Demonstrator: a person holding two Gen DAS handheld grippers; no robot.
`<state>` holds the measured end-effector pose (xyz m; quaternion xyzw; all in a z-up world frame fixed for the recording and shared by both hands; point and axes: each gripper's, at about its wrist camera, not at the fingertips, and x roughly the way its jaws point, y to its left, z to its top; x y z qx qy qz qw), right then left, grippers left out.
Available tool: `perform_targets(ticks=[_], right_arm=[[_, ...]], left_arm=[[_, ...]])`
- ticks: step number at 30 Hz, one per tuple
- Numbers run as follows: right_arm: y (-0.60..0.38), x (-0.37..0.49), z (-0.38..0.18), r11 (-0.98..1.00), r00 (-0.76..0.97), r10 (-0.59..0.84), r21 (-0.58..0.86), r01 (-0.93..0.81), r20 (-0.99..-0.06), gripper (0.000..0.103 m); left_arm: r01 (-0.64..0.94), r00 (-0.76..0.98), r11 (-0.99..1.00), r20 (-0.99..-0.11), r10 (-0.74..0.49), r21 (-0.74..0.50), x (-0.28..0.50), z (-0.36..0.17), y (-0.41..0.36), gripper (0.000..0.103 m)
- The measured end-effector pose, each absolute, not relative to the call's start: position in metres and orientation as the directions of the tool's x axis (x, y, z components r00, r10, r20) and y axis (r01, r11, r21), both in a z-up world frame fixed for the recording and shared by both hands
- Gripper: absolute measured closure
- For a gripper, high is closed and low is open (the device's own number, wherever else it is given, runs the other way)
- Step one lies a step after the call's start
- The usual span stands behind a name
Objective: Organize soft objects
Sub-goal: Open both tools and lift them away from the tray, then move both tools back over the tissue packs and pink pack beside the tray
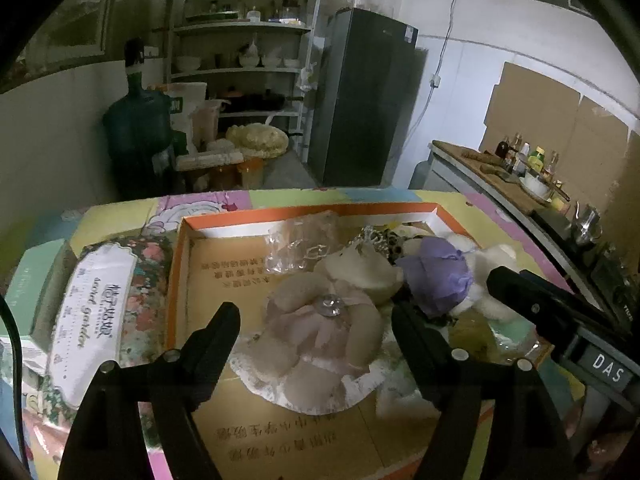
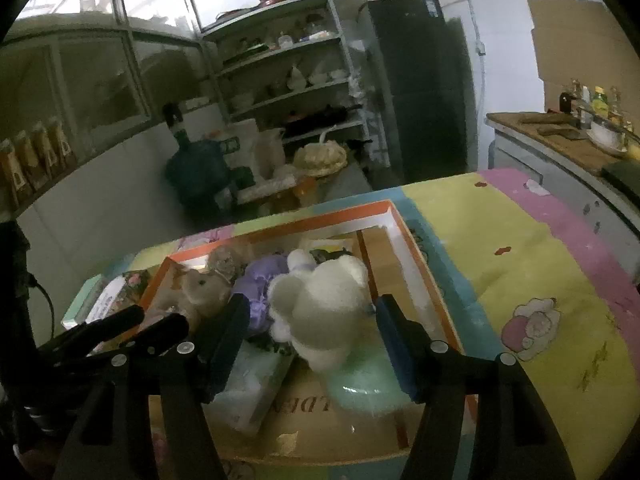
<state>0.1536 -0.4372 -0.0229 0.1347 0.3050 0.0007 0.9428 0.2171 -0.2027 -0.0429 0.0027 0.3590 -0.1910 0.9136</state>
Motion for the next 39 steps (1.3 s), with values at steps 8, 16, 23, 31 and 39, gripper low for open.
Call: perform_targets(ticks=[8, 16, 23, 31, 39], right_arm=[[-0.435, 0.134, -0.013, 0.96, 0.834, 0.061, 0.261, 0.102, -0.549, 0.034], [-0.417, 0.117, -0.002, 0.965, 0.846, 0.049, 0.244, 0.097, -0.531, 0.034], [-0.393, 0.099, 0.009, 0.97, 0.862, 0.05, 0.229, 0.077, -0.504, 0.034], [-0.364, 0.084, 0.018, 0.977, 0.87, 0.07, 0.21, 0.039, -0.488, 0.033], [-0.325, 0.072, 0.026, 0.982, 0.877, 0.103, 0.188, -0.015, -0.47, 0.033]], left_arm=[[0.358, 0.706, 0.926, -0.614, -0.353, -0.12, 0.197, -0.024, -0.197, 0.023], [0.312, 0.756, 0.945, -0.575, -0.312, -0.102, 0.174, -0.009, -0.173, 0.022], [0.263, 0.792, 0.962, -0.551, -0.261, -0.078, 0.157, 0.0, -0.143, 0.022], [0.219, 0.821, 0.974, -0.528, -0.218, -0.062, 0.136, 0.007, -0.112, 0.022], [0.188, 0.837, 0.981, -0.513, -0.19, -0.056, 0.119, 0.012, -0.081, 0.022]])
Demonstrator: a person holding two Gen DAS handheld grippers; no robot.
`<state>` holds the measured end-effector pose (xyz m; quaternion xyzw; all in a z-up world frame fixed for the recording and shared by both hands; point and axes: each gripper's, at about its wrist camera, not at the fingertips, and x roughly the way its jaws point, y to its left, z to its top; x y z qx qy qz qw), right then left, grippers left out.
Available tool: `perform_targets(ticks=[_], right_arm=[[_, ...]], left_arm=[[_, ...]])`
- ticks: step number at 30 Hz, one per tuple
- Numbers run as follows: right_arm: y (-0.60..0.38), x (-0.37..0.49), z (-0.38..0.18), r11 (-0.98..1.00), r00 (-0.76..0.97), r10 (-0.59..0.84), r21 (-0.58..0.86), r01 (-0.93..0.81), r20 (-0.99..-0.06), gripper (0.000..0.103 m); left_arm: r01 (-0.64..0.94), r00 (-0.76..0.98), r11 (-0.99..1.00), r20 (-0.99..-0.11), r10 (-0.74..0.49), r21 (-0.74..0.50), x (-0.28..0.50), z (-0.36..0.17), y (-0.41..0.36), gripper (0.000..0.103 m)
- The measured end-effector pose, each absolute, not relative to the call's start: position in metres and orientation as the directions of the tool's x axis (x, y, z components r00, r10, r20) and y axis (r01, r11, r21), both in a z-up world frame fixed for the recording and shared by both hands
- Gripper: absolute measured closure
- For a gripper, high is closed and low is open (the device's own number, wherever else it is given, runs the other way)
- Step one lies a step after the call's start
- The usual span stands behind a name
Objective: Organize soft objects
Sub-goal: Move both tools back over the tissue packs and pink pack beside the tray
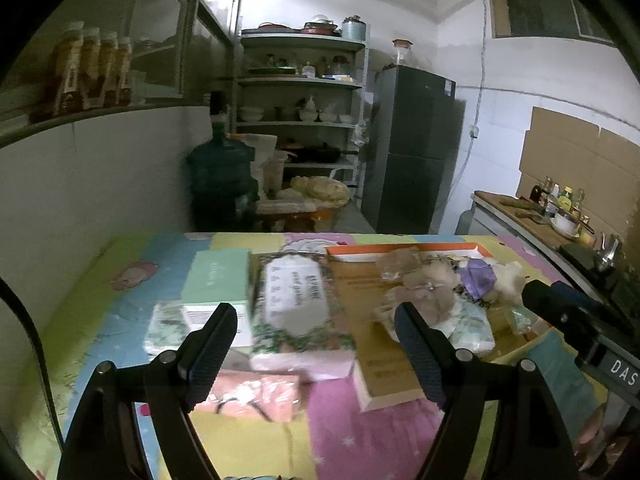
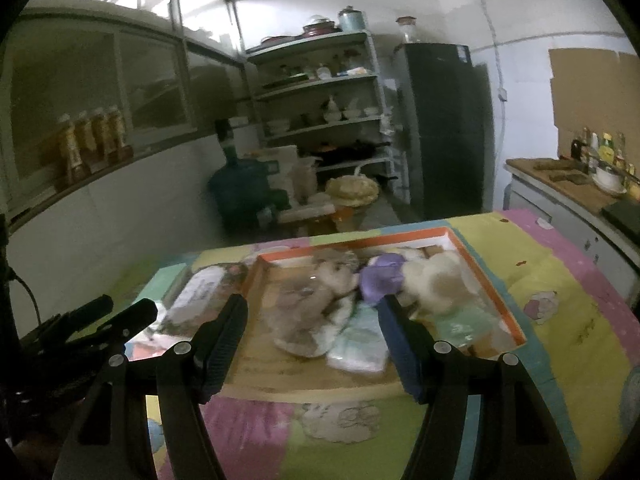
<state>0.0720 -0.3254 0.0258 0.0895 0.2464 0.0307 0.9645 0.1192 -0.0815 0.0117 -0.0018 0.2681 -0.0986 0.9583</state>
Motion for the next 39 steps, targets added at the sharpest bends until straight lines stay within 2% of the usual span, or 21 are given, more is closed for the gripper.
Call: perform_targets(ticks=[18, 30, 39], right_arm=[[-0.236, 0.066, 0.024, 0.972, 0.842, 0.236, 0.131, -0.197, -0.485, 0.033], [-0.178, 0.091, -0.018, 0.911, 0.707, 0.406, 0.198, -0.362, -0.579, 0.033], [-0.157, 0.125, -0.053, 0.909, 0.635, 0.403, 0.207, -0.362, -0.659, 0.033]], left_arm=[[0.054, 0.875, 0.997, -0.48, -0.072, -0.051, 0.093, 0.016, 0.009, 0.022], [-0.036, 0.867, 0.996, -0.498, -0.007, -0.078, 0.091, 0.001, 0.057, 0.022], [-0.054, 0.852, 0.995, -0.523, 0.0, -0.088, 0.097, -0.011, 0.072, 0.022]])
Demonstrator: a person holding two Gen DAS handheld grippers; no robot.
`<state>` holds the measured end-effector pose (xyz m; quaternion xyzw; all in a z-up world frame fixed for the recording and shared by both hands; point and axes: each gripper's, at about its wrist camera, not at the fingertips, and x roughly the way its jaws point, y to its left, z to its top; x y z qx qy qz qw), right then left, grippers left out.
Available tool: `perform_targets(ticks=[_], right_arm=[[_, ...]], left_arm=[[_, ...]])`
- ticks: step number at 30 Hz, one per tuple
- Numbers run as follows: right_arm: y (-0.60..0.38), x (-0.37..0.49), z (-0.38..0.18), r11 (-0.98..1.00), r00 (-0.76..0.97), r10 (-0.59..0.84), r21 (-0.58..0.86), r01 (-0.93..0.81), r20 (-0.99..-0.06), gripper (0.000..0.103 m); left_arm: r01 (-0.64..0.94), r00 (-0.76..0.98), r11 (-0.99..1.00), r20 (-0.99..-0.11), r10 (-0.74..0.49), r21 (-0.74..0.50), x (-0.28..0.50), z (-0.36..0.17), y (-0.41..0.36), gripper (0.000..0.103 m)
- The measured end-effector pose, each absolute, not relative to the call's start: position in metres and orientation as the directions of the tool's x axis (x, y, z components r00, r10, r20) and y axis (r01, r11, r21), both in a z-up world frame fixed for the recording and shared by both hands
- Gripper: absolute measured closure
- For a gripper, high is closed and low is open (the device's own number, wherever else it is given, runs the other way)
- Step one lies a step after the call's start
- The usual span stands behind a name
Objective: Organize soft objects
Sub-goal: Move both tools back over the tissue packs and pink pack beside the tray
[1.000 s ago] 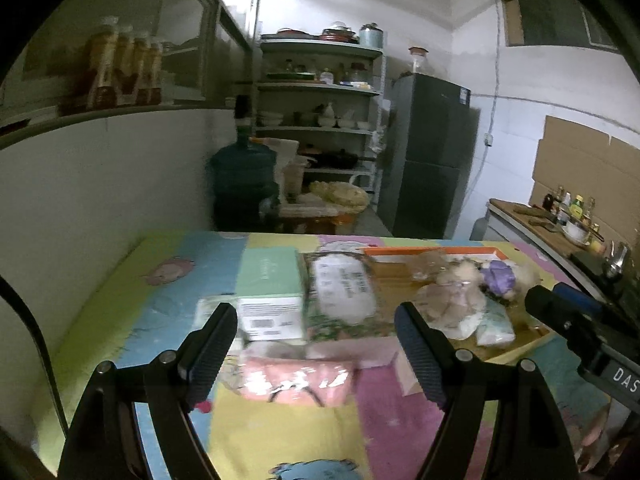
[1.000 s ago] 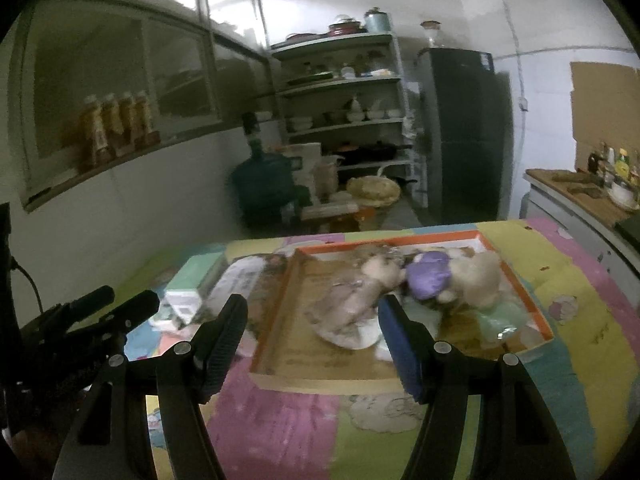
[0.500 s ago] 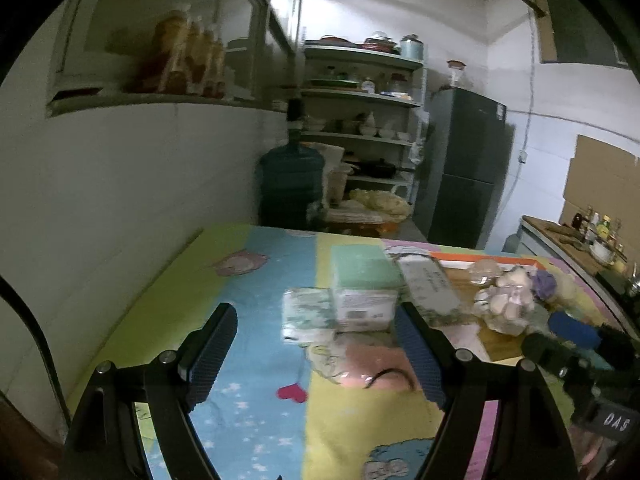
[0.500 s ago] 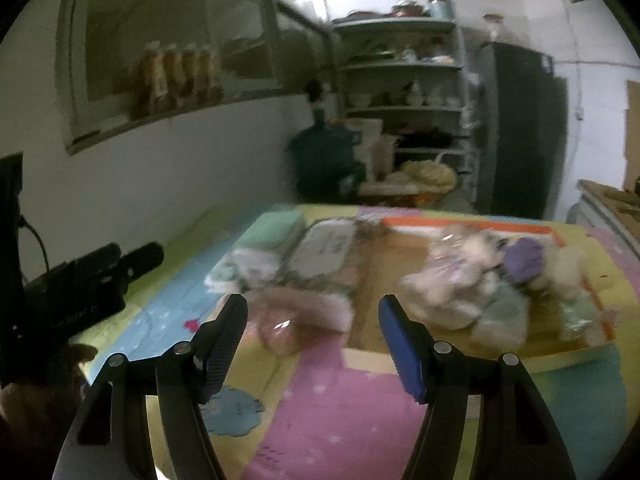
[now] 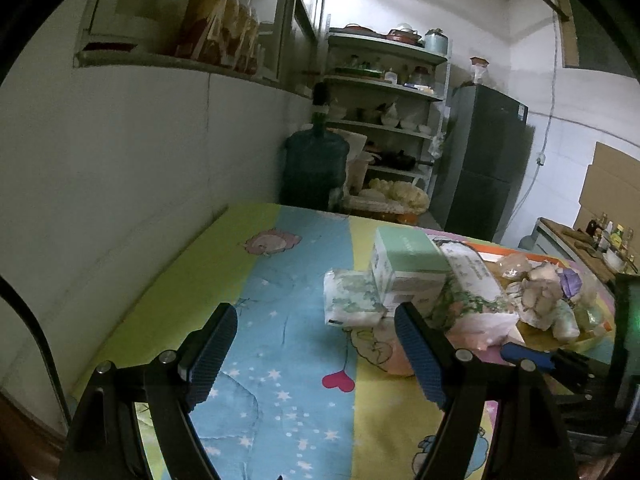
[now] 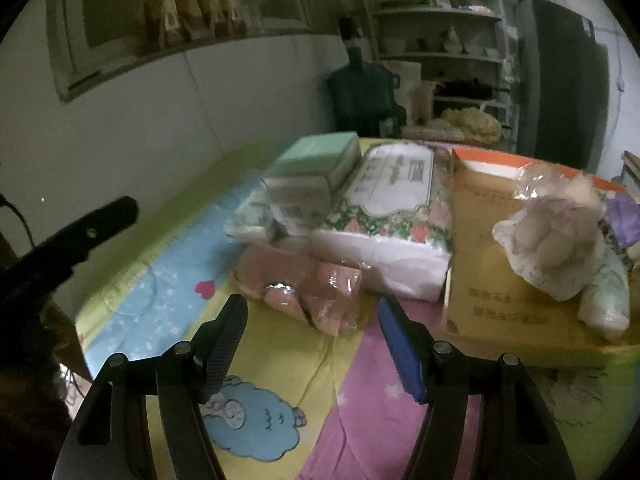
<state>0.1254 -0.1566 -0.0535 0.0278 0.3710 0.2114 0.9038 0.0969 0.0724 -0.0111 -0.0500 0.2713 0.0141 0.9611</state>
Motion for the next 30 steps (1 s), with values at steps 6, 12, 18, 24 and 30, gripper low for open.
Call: perform_targets(ticks=[6, 12, 18, 24, 30], right_arm=[[-0.155, 0.139, -0.067, 0.899, 0.591, 0.423, 0.237, -0.368, -0.686, 0.033], [-0.147, 0.128, -0.068, 0.852, 0.531, 0.496, 0.267, -0.449, -0.687, 0.033], [-0.127, 0.098, -0.071, 0.763, 0.409, 0.587, 0.31, -0.567, -0.698, 0.033], [-0.132, 0.098, -0.052, 0.801, 0.516, 0.543, 0.225, -0.554, -0.662, 0.033], [-0.129, 0.136, -0.056, 0.814, 0.523, 0.507, 0.182, -0.551, -0.685, 0.033]], left_arm=[[-0.062, 0.841, 0.993, -0.541, -0.001, -0.098, 0.101, -0.019, 0.078, 0.022], [-0.07, 0.834, 0.992, -0.551, -0.001, -0.107, 0.105, -0.024, 0.083, 0.022], [-0.077, 0.831, 0.99, -0.556, -0.002, -0.118, 0.109, -0.026, 0.087, 0.022], [-0.076, 0.829, 0.99, -0.559, -0.003, -0.118, 0.11, -0.029, 0.087, 0.022], [-0.073, 0.826, 0.992, -0.563, 0.001, -0.105, 0.113, -0.03, 0.085, 0.022]])
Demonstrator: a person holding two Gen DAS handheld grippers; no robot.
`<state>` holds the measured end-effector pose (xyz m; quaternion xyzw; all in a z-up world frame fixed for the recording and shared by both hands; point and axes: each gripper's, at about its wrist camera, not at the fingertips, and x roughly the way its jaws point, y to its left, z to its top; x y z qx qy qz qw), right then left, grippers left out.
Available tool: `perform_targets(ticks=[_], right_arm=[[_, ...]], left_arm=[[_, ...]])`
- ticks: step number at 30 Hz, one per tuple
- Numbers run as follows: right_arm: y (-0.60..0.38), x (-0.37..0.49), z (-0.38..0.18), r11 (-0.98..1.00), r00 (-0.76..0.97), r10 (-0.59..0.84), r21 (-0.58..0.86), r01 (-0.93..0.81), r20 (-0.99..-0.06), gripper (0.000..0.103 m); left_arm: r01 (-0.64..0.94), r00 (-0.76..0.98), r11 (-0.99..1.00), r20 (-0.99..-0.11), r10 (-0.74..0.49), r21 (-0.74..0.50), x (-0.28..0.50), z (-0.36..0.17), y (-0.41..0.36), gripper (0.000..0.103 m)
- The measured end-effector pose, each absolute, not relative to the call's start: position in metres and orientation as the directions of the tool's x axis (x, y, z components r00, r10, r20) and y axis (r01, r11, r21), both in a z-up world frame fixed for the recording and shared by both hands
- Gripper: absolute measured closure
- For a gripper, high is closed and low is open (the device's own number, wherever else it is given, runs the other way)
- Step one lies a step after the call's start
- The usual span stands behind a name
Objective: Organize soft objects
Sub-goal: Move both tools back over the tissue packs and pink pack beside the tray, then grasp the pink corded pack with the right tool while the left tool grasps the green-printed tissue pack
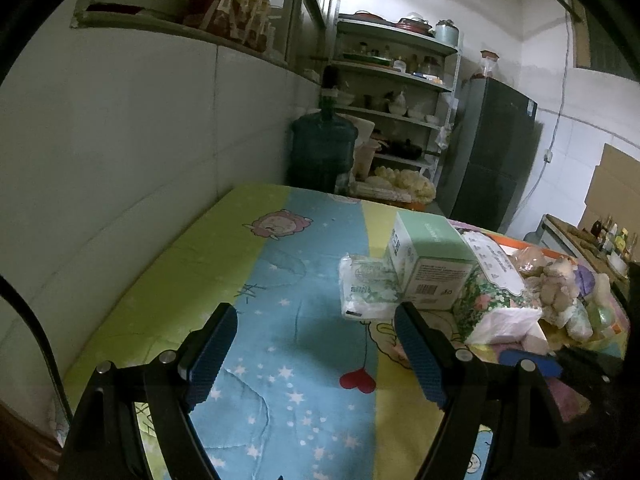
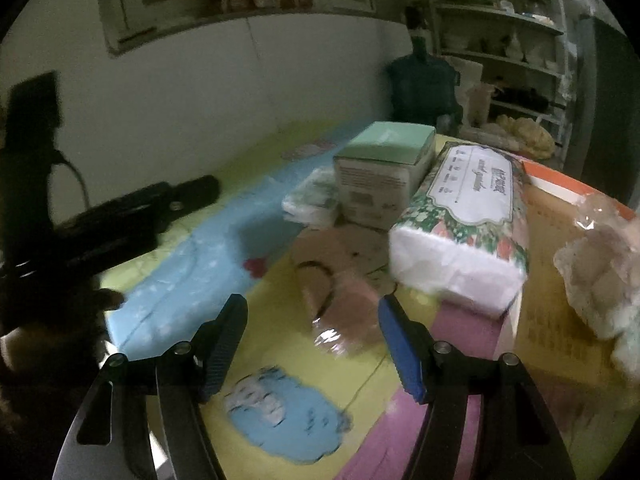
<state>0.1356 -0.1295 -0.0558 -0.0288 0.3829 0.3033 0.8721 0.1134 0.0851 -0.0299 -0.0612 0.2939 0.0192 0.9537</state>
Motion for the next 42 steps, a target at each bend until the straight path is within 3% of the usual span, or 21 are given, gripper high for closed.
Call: perform_targets(ticks=[15, 17, 22, 27, 40, 42], right_arm=[[-0.103, 0.18, -0.08, 0.795, 0.448, 0.478, 0.156, -0.585, -0.755, 0.034], [-0.102, 0.181, -0.083, 0.801, 0.445, 0.464, 0.148, -0.581, -0.766, 0.051], [-0.1, 0.17, -0.084, 0.806, 0.47, 0.439, 0.104, -0.583, -0.766, 0.054], [-0.105, 0.153, -0.082, 0.81, 0.48, 0.451, 0.12, -0.573, -0.752, 0.054], [-0.138, 0.151, -0.077, 0.811, 0.467, 0.511, 0.226, -0.539, -0.721, 0.054], [-0.14, 0.149, -0.075, 0.809, 0.465, 0.519, 0.236, -0.539, -0.717, 0.054]], left_arm=[[-0.029, 0.804, 0.997, -0.594, -0.017, -0.068, 0.139, -0.033, 0.083, 0.022], [0.004, 0.79, 0.998, -0.612, -0.044, -0.066, 0.147, -0.036, 0.079, 0.022], [0.069, 0.752, 0.996, -0.654, -0.085, -0.05, 0.17, -0.043, 0.066, 0.022], [0.147, 0.713, 0.988, -0.687, -0.139, -0.046, 0.19, -0.053, 0.049, 0.022], [0.12, 0.632, 0.993, -0.77, -0.081, -0.007, 0.223, -0.079, 0.039, 0.023], [0.117, 0.628, 0.993, -0.773, -0.088, -0.018, 0.223, -0.08, 0.04, 0.028]])
